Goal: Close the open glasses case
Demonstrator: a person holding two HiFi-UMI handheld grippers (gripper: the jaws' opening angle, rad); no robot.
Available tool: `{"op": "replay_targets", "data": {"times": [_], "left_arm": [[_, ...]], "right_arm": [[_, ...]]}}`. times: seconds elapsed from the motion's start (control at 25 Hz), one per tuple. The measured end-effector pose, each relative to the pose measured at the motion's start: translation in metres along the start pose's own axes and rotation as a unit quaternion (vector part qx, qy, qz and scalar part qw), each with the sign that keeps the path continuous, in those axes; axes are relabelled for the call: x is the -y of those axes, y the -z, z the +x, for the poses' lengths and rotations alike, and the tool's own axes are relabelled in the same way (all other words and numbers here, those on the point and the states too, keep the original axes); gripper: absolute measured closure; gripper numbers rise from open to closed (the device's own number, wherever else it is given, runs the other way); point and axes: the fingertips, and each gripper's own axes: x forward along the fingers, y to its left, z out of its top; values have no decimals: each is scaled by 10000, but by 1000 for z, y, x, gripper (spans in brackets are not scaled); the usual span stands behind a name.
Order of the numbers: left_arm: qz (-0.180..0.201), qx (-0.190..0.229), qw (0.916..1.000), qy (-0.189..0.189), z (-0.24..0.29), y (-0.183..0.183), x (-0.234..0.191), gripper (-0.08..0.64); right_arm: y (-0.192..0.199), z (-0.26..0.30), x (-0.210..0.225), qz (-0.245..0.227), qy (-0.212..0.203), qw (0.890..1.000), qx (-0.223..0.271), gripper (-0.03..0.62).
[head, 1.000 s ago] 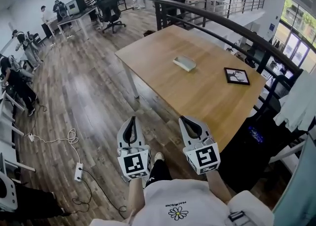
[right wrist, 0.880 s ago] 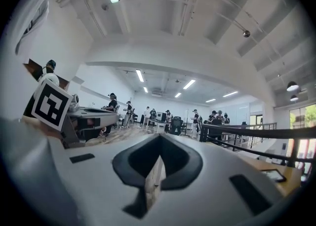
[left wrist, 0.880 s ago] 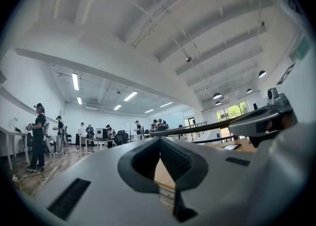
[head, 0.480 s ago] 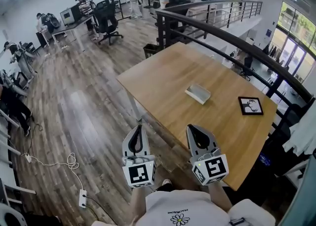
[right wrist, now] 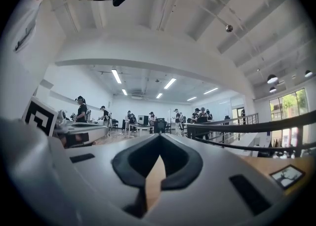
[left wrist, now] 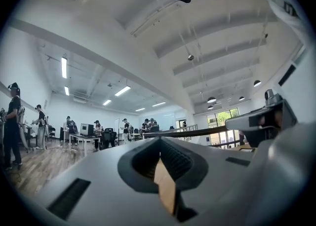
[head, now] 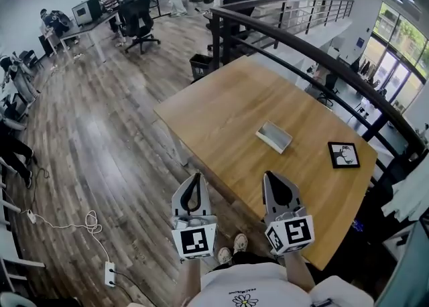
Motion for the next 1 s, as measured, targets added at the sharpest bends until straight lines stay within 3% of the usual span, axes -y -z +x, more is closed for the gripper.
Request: {"op": "replay_targets", "data": {"times": [0.16, 0.44, 0.6, 0.76, 1.0], "left_arm": [[0, -174, 9998, -61, 11, 17, -8, 543], [109, -162, 9998, 58, 38, 16, 8, 543], [-386, -92, 9988, 274, 60, 17, 27, 543], [-287, 68, 9983, 502, 85, 8, 50, 543], [-112, 87, 9930, 1176, 124, 7, 79, 543]], "right_arm": [[7, 16, 1, -131, -75, 9999, 27, 586], [8, 28, 17, -216, -106, 9997, 51, 586], [19, 30, 31, -313, -27, 9995, -78, 586], [28, 31, 60, -110, 180, 9998, -59, 586], [21, 28, 89, -76, 859, 9963, -16, 586]]}}
